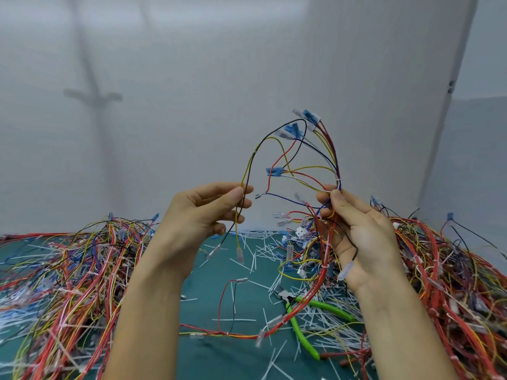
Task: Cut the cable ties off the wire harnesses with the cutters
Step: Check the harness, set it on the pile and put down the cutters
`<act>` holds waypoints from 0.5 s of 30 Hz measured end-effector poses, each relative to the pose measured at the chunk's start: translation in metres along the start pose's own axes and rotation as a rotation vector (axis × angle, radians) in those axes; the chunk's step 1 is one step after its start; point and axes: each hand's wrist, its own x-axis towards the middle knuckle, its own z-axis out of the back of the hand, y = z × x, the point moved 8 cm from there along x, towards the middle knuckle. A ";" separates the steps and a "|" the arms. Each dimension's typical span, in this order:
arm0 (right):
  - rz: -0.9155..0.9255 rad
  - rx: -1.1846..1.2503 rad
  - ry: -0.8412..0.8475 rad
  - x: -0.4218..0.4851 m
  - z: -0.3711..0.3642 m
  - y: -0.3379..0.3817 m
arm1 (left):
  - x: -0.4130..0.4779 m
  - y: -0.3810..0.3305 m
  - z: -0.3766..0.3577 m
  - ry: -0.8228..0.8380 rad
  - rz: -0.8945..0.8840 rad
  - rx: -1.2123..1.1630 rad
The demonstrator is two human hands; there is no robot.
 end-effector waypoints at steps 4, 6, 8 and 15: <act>0.012 -0.010 0.007 -0.001 -0.002 0.001 | 0.003 -0.001 0.019 -0.357 -0.087 0.246; 0.025 0.003 0.042 -0.002 -0.007 0.003 | -0.001 -0.011 0.019 -0.480 -0.160 0.478; 0.046 0.010 0.085 -0.003 -0.012 0.004 | 0.004 -0.008 0.003 -0.308 -0.150 0.433; 0.111 -0.040 0.242 -0.008 -0.031 0.004 | -0.001 0.008 -0.053 0.228 0.013 0.260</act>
